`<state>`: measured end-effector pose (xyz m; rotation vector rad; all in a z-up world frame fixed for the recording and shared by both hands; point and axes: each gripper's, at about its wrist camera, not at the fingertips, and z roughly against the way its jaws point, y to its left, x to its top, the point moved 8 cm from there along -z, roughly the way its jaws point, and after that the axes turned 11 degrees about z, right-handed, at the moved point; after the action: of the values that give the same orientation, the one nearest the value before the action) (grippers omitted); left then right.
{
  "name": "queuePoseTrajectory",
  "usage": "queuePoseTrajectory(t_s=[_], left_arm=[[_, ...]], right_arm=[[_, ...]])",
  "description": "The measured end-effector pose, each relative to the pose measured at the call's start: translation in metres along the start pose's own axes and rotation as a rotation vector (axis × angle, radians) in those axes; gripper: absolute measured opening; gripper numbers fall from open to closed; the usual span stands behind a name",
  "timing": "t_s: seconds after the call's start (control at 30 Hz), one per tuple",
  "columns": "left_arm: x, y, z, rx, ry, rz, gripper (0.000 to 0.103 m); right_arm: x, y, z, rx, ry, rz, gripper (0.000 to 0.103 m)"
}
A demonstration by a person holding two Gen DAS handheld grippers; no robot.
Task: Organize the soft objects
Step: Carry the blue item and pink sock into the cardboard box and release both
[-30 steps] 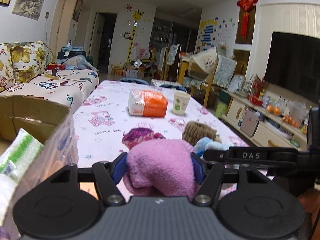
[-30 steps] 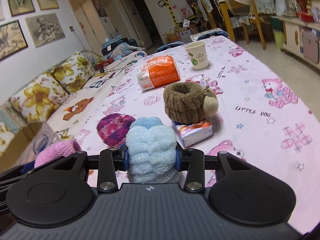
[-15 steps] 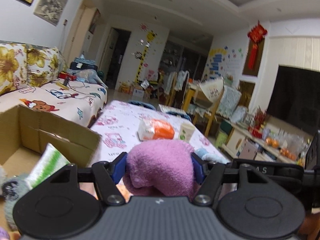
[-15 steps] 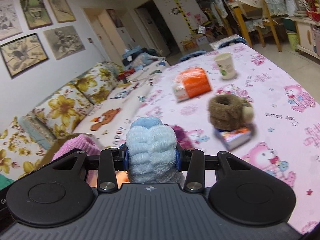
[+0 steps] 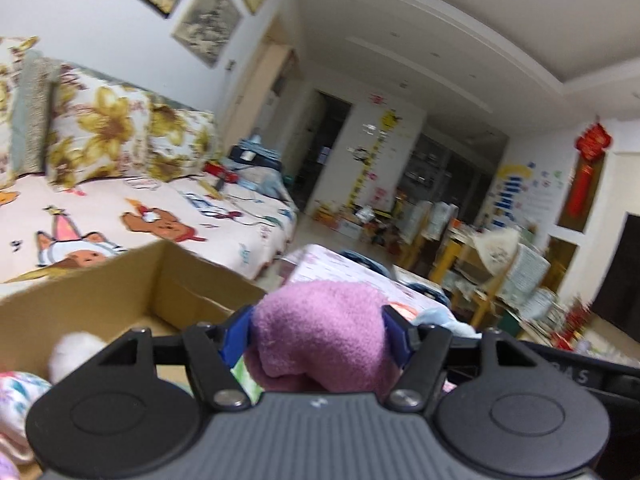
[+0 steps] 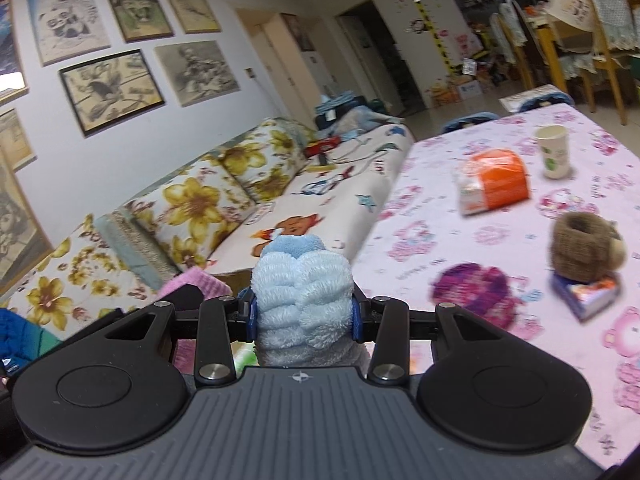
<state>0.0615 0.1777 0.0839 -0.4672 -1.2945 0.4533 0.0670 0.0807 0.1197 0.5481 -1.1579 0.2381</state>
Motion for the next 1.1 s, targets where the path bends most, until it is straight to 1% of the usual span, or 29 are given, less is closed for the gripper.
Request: queuePoseTrajectory(t_s=[0.17, 0.27, 0.37, 0.43, 0.47, 0.53, 0.57, 0.6, 0.63, 0.67, 0.73, 0.87, 0.97, 1.1], left_arm=[[0.012, 0.028, 0.000, 0.082, -0.023, 0.033, 0.067], [0.016, 0.043, -0.002, 0.132, -0.027, 0.038, 0.067], [0.020, 0.058, -0.004, 0.159, -0.010, 0.076, 0.067], [0.021, 0.064, -0.007, 0.176, 0.004, 0.099, 0.068], [0.021, 0.067, -0.008, 0.181, 0.015, 0.112, 0.070], [0.020, 0.072, -0.008, 0.180, 0.028, 0.137, 0.074], [0.019, 0.072, -0.007, 0.177, 0.028, 0.140, 0.076], [0.019, 0.072, -0.006, 0.176, 0.025, 0.137, 0.082], [0.019, 0.071, -0.005, 0.174, 0.021, 0.132, 0.085], [0.019, 0.069, -0.003, 0.174, 0.014, 0.127, 0.089], [0.020, 0.067, -0.001, 0.175, 0.004, 0.110, 0.090], [0.020, 0.062, 0.000, 0.168, -0.001, 0.084, 0.093], [0.019, 0.056, 0.000, 0.156, 0.000, 0.066, 0.093], [0.015, 0.048, 0.000, 0.144, 0.006, 0.032, 0.093]], right_arm=[[0.000, 0.013, -0.026, 0.017, 0.014, 0.017, 0.051], [-0.001, 0.017, -0.032, 0.027, 0.022, 0.014, 0.051], [-0.002, 0.024, -0.038, 0.034, 0.029, 0.025, 0.051], [-0.006, 0.028, -0.038, 0.038, 0.036, 0.045, 0.060], [-0.006, 0.031, -0.041, 0.033, 0.042, 0.056, 0.062], [-0.010, 0.034, -0.046, 0.023, 0.057, 0.080, 0.080], [-0.011, 0.035, -0.046, 0.017, 0.057, 0.090, 0.083], [-0.011, 0.035, -0.044, 0.009, 0.056, 0.096, 0.088], [-0.011, 0.034, -0.041, 0.007, 0.051, 0.096, 0.095], [-0.010, 0.032, -0.037, 0.008, 0.043, 0.094, 0.099], [-0.008, 0.029, -0.030, 0.000, 0.025, 0.098, 0.100], [-0.003, 0.021, -0.013, -0.047, -0.007, 0.132, 0.101], [-0.003, 0.016, -0.002, -0.085, -0.027, 0.165, 0.102], [-0.006, 0.005, 0.010, -0.123, -0.038, 0.178, 0.102]])
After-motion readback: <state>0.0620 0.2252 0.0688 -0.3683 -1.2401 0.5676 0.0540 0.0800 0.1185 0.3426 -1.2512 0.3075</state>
